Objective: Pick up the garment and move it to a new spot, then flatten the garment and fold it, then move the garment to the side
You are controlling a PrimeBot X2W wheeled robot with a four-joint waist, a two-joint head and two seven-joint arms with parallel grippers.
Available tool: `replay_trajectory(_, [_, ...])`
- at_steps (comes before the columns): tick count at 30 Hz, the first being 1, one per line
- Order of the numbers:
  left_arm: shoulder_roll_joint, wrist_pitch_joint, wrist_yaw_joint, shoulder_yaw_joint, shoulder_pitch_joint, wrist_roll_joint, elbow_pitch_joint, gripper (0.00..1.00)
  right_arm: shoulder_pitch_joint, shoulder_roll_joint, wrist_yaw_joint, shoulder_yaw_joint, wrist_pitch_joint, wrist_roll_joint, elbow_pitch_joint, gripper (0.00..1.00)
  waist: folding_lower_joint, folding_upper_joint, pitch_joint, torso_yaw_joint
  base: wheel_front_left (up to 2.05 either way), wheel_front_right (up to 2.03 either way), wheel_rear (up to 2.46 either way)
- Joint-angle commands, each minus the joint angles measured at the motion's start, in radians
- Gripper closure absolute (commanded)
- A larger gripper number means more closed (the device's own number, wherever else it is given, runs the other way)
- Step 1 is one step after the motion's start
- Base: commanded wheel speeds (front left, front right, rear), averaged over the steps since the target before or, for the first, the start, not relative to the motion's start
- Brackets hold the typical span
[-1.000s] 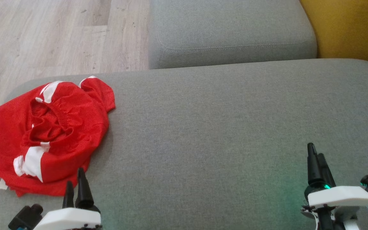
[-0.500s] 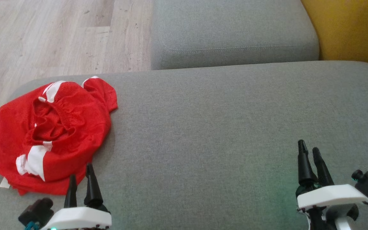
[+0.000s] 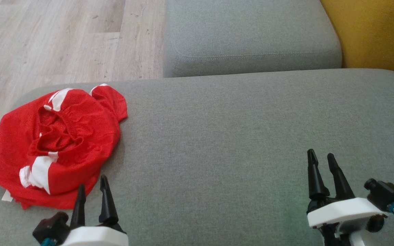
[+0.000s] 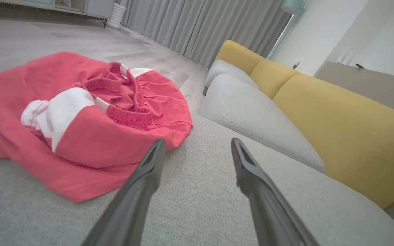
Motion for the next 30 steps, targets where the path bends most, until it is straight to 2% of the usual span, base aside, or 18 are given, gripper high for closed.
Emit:
replay_trajectory(1, [0.008, -0.014, 0.007, 0.012, -0.032, 0.033, -0.040, 0.00, -0.026, -0.010, -0.001, 0.024, -0.014, -0.031, -0.042, 0.00, 0.0000, 0.0000, -0.001, 0.000, 0.00, 0.00, 0.00])
replay_trajectory(30, [0.010, -0.096, 0.068, -0.040, -0.019, 0.382, -0.059, 0.00, -0.015, -0.012, -0.001, 0.073, -0.097, -0.384, -0.030, 0.00, 0.0000, 0.0000, -0.017, 0.028, 0.00, 0.00, 0.00])
